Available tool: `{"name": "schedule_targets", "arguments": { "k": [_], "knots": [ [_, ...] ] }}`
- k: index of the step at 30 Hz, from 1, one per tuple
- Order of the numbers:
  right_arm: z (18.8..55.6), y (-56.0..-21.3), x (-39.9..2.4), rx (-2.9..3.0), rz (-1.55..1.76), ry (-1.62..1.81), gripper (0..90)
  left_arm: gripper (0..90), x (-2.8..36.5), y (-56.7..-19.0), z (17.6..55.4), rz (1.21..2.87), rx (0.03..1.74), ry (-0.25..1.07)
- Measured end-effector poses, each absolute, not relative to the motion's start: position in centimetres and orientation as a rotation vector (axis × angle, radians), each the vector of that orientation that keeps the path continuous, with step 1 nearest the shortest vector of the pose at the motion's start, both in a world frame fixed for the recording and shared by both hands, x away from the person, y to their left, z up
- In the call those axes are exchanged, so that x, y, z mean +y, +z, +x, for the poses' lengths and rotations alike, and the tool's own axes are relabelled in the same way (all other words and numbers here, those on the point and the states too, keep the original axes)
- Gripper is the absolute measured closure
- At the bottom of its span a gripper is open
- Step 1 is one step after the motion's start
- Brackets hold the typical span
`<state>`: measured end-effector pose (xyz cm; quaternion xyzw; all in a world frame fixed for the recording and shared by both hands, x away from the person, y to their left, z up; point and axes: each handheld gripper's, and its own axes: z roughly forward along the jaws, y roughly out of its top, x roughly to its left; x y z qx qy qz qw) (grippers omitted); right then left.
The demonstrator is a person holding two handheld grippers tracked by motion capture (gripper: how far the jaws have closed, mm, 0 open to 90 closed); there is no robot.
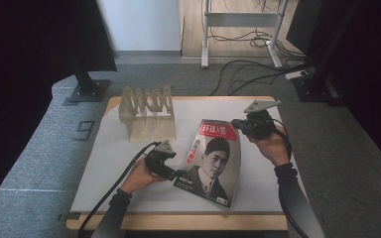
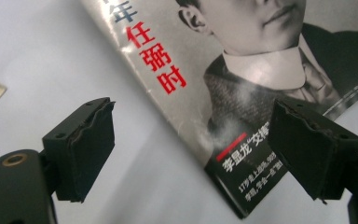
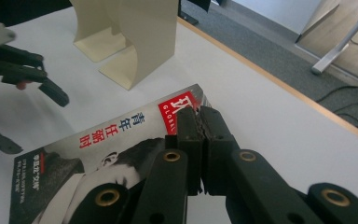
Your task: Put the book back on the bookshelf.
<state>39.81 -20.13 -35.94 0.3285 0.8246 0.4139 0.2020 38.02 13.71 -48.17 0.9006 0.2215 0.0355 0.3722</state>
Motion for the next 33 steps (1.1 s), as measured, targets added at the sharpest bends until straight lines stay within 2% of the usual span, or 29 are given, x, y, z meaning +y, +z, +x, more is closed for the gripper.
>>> {"name": "schedule_targets", "arguments": {
  "k": [7, 15, 18, 20, 23, 26, 31, 33],
  "knots": [
    [38.9, -34.2, -19.8, 2.293, 0.847, 1.195, 86.8, 17.1, 12.9, -47.9, 39.6, 2.334, 0.542, 0.067],
    [38.1, -32.5, -19.2, 2.291, 0.764, 1.208, 86.7, 24.3, 12.2, -49.1, 41.2, 2.343, 0.517, -0.059],
    [37.9, -32.3, -19.0, 2.292, 0.746, 1.211, 86.7, 30.8, 11.9, -49.4, 41.5, 2.354, 0.496, -0.105],
    [37.8, -32.3, -18.9, 2.294, 0.74, 1.214, 86.7, 39.6, 11.8, -49.5, 41.5, 2.36, 0.48, -0.118],
    [37.9, -32.3, -18.9, 2.294, 0.74, 1.215, 86.7, 46.8, 11.9, -49.4, 41.7, 2.358, 0.479, -0.133],
    [38.0, -32.4, -19.1, 2.294, 0.743, 1.216, 86.7, 57.9, 12.2, -49.1, 41.9, 2.335, 0.488, -0.174],
    [38.1, -32.5, -19.2, 2.291, 0.754, 1.21, 86.7, 71.6, 12.6, -48.5, 41.7, 2.31, 0.459, -0.206],
    [38.2, -32.5, -19.4, 2.286, 0.763, 1.204, 86.7, 74.1, 12.5, -48.2, 41.5, 2.31, 0.459, -0.2]
  ]
}}
